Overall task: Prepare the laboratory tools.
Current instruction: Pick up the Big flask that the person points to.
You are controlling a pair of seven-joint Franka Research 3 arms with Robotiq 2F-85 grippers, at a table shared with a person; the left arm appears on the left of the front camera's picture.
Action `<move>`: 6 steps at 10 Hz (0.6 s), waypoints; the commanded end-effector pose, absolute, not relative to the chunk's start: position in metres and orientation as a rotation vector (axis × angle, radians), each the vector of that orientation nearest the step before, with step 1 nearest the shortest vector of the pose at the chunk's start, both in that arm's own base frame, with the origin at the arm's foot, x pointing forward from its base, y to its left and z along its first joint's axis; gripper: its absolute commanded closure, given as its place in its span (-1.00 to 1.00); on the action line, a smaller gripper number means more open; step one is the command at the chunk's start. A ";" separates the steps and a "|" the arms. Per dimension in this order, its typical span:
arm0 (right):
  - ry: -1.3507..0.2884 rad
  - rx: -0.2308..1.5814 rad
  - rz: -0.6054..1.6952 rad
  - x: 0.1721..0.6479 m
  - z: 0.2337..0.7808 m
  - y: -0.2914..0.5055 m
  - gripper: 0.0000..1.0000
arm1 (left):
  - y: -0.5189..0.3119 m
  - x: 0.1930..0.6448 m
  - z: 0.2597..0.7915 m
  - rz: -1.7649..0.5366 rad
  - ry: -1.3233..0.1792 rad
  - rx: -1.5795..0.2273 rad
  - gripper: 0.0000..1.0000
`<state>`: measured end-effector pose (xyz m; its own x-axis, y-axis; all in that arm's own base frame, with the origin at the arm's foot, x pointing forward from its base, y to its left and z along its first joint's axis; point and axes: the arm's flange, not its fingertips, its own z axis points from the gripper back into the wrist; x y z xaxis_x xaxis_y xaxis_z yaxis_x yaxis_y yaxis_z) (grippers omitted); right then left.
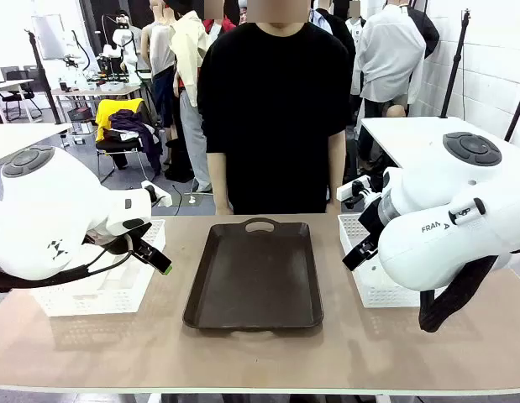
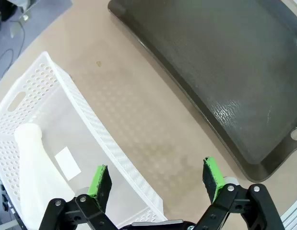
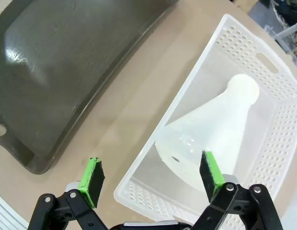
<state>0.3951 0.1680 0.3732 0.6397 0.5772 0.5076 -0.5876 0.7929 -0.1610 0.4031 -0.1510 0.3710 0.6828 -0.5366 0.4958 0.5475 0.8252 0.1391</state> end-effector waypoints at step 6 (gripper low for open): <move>-0.572 0.020 0.664 0.395 0.373 0.168 -1.00 | -0.151 0.403 0.371 -0.608 -0.550 -0.021 -1.00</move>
